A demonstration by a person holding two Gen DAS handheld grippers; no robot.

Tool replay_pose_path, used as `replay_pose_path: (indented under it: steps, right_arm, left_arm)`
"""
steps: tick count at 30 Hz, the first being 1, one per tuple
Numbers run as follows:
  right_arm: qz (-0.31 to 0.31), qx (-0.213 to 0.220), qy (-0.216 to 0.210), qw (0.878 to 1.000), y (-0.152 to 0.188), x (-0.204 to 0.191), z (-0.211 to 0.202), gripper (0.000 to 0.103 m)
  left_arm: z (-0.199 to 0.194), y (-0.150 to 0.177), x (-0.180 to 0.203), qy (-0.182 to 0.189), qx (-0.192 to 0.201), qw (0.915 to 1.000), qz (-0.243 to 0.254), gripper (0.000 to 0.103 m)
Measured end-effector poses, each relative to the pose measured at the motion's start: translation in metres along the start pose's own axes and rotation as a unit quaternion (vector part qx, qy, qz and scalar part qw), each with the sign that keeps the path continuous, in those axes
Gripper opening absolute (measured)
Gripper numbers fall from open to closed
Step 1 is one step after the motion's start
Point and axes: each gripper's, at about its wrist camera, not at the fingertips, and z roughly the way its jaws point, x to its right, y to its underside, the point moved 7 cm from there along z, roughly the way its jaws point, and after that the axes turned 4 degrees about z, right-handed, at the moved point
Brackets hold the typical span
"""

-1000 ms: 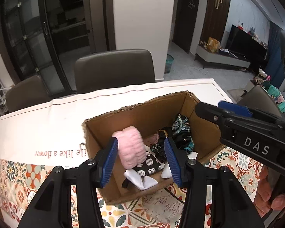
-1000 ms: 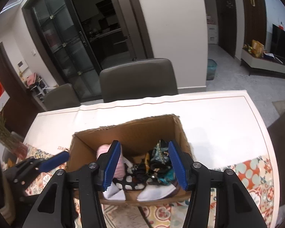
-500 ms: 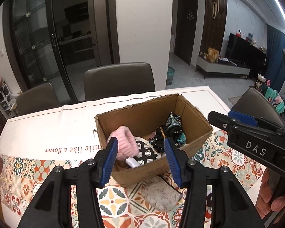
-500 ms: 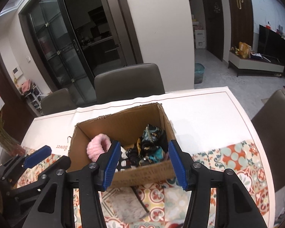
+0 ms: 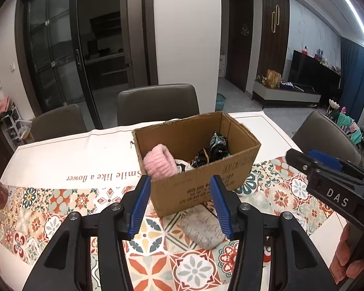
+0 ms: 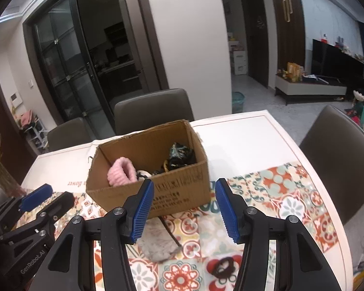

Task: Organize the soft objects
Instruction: 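Move both tools back toward the grey pouch and brown hair tie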

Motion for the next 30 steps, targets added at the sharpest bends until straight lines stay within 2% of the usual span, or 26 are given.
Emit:
replay_pose_path:
  steps: [4, 6, 7, 12, 14, 16, 20, 30]
  right_arm:
    - [0.018, 0.014, 0.013, 1.000, 0.016, 0.011, -0.015, 0.054]
    - [0.028, 0.019, 0.014, 0.999, 0.024, 0.016, -0.021, 0.054]
    - [0.034, 0.021, 0.016, 0.999, 0.030, 0.019, -0.024, 0.054]
    - [0.047, 0.031, 0.035, 0.998, 0.056, 0.030, -0.033, 0.054]
    - [0.045, 0.030, 0.038, 0.998, 0.065, 0.032, -0.036, 0.054]
    - [0.050, 0.029, 0.044, 0.997, 0.073, 0.036, -0.037, 0.054]
    - [0.041, 0.031, 0.054, 0.997, 0.086, 0.040, -0.039, 0.054]
    - [0.025, 0.030, 0.065, 0.997, 0.118, 0.048, -0.034, 0.054]
  left_arm:
    - [-0.008, 0.018, 0.007, 0.007, 0.002, 1.0000, -0.002, 0.050]
    - [-0.010, 0.030, 0.011, 0.013, 0.003, 0.9999, -0.003, 0.057]
    - [-0.010, 0.036, 0.010, 0.010, 0.003, 0.9999, -0.008, 0.063]
    - [-0.013, 0.057, 0.015, -0.006, 0.005, 0.9999, -0.012, 0.070]
    - [-0.015, 0.065, 0.017, -0.009, 0.006, 0.9998, -0.019, 0.083]
    - [-0.017, 0.071, 0.018, -0.013, 0.012, 0.9996, -0.023, 0.088]
    - [-0.018, 0.083, 0.019, -0.027, 0.017, 0.9991, -0.027, 0.092]
    - [-0.011, 0.111, 0.023, -0.029, 0.008, 0.9987, -0.042, 0.092]
